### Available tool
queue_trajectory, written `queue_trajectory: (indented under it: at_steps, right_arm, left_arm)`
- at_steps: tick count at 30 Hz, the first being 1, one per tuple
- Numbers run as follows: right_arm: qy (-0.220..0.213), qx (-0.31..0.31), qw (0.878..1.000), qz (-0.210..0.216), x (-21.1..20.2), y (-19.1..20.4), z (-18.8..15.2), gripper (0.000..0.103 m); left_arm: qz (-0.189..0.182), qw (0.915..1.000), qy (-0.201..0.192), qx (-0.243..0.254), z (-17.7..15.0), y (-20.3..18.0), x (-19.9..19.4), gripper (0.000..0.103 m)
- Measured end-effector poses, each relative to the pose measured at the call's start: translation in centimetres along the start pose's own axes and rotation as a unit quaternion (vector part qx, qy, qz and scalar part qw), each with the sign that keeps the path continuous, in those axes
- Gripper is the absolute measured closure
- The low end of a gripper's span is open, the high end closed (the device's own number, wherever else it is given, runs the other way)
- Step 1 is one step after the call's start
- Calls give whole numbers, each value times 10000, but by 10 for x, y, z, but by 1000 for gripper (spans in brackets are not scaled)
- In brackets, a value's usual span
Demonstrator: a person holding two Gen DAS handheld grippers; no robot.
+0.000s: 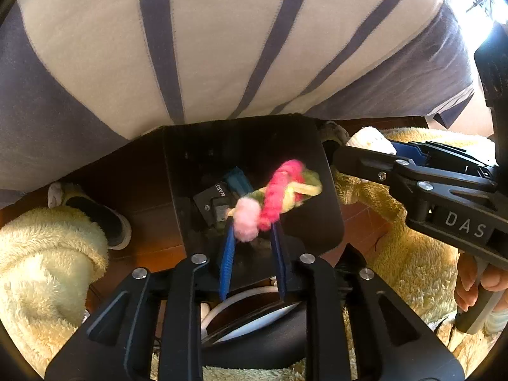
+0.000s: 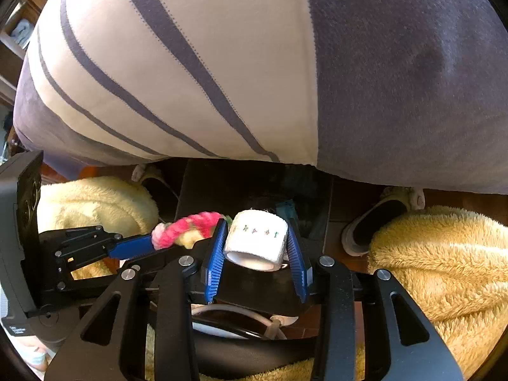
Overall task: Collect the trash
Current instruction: 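Open both tools to drop the toy and tape roll into the bin, then raise both open tools back over the bed toward the bottles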
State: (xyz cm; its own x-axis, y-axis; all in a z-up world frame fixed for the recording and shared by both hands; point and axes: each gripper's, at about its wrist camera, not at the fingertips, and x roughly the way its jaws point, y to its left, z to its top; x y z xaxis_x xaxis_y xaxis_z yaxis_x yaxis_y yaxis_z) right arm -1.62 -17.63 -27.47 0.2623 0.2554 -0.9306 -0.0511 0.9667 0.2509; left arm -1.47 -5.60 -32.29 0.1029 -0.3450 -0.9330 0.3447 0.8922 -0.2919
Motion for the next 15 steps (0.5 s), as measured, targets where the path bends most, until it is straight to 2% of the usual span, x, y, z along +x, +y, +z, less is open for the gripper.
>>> queue_trajectory:
  at_steps: [1,2,4,6,9,12,14,15]
  right_arm:
    - [0,7,10000,3,0,0,1,62]
    - [-1,11,10000,3,-1,0,2,56]
    - [-22,22,10000,11,-2,0,2,51]
    - [-65,18,10000,16,-5,1,4,50]
    - [-160,1,9999,-20,-11,2,6,46]
    - [-311,-11,9994,-142,-21,2,6,28]
    - [-437,-20,9985,-320,-27,1,5,13]
    - [-511,-25,9978,-433,-31,1,5,11]
  left_arm:
    - [0,10000,7,-11,1,0,1,79]
    - [4,10000,6,-17,1,0,0,74]
    - [17,10000,-18,-27,0,0,-2,72]
    - [43,10000,-48,-29,1,1,-4,69]
    - [136,9998,-143,-26,0,1,-12,60]
    - [284,9991,-303,-21,0,-1,-25,44]
    - [353,9985,-419,-25,0,-1,-34,28]
    - [389,9980,-492,-37,1,0,-39,25]
